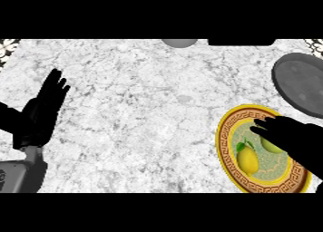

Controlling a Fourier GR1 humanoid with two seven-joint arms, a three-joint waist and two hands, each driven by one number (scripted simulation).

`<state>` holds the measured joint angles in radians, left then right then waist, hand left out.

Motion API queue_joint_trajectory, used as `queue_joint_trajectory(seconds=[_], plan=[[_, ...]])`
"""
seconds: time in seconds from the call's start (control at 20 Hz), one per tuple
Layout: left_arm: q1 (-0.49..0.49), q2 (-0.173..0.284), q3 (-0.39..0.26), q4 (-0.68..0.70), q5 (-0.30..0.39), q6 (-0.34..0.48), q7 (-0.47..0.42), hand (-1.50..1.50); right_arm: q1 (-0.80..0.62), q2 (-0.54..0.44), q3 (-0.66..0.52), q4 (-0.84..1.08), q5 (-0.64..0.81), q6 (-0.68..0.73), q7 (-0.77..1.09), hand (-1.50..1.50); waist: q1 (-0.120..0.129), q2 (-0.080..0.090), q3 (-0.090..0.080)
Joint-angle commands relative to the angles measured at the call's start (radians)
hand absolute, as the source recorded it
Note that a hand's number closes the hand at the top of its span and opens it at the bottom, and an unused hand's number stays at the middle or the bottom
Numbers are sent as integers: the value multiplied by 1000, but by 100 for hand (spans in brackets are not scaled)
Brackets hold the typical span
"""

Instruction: Pick the lemon from the plate and place it in the pan

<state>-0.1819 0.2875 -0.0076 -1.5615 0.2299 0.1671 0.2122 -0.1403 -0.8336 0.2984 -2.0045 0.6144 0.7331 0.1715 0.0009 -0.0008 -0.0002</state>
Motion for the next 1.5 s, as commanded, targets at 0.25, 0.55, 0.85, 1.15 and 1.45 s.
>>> queue_joint_trajectory(seconds=[0.25, 0.55, 0.85, 1.15, 1.45], plan=[[39, -37, -2, -33, -56, 8, -16, 0, 37, 158, 109, -105, 197, 9, 126, -150, -1, 0, 0], [-16, -42, 26, -10, -53, -30, 43, 0, -25, 225, 77, -65, 223, 131, 108, -150, -2, 1, 0], [24, -45, 60, -26, -39, -67, 18, 0, -28, 329, 154, 50, 376, 65, 154, -150, 1, 1, 0], [37, -60, 65, -27, -70, -71, 5, 0, -103, 303, 70, 234, 397, 3, -16, -150, 4, 1, 0], [71, -58, 87, -87, -62, -98, 35, 0, 6, 358, 143, 216, 499, -22, 12, -150, 1, 0, 0]])
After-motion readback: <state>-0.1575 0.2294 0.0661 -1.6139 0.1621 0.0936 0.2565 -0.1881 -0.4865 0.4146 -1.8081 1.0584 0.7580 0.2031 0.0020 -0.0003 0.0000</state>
